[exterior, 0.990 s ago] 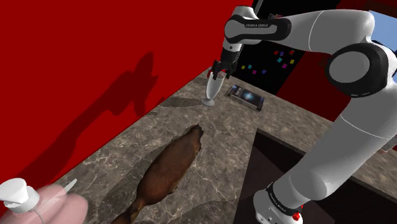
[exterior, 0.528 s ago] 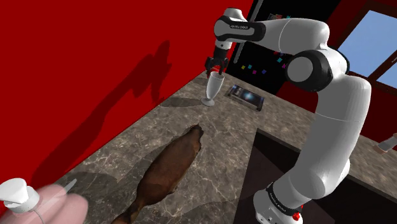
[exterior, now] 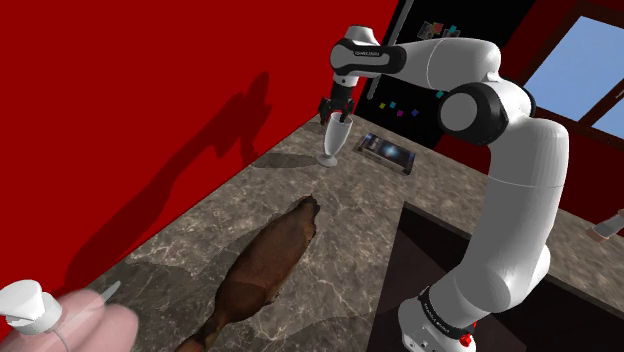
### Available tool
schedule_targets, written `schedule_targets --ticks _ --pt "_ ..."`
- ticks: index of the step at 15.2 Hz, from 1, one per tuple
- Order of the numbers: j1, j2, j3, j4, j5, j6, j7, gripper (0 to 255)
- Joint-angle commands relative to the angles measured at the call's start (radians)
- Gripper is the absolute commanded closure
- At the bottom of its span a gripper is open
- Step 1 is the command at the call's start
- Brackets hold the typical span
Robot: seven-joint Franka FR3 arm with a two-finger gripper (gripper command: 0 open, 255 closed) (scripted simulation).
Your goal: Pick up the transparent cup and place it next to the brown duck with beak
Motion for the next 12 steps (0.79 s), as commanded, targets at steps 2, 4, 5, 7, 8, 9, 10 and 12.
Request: schedule_targets --ticks 2,4,5,7,8,9,10,12 --pt "0.001 -0.005 0.0 -0.026 0.0 0.021 0.0 0" --pt "0.001 -0.005 0.0 -0.026 0.0 0.021 0.0 0" --pt "0.001 -0.005 0.0 -0.026 0.0 0.021 0.0 0" --pt "0.001 -0.005 0.0 -0.026 0.0 0.021 0.0 0" --pt "0.001 -0.005 0.0 -0.026 0.0 0.021 0.0 0" --pt "0.001 -0.005 0.0 -0.026 0.0 0.021 0.0 255" --pt "0.001 -0.005 0.0 -0.026 0.0 0.021 0.0 255" --pt "0.001 -0.005 0.0 -0.026 0.0 0.021 0.0 255"
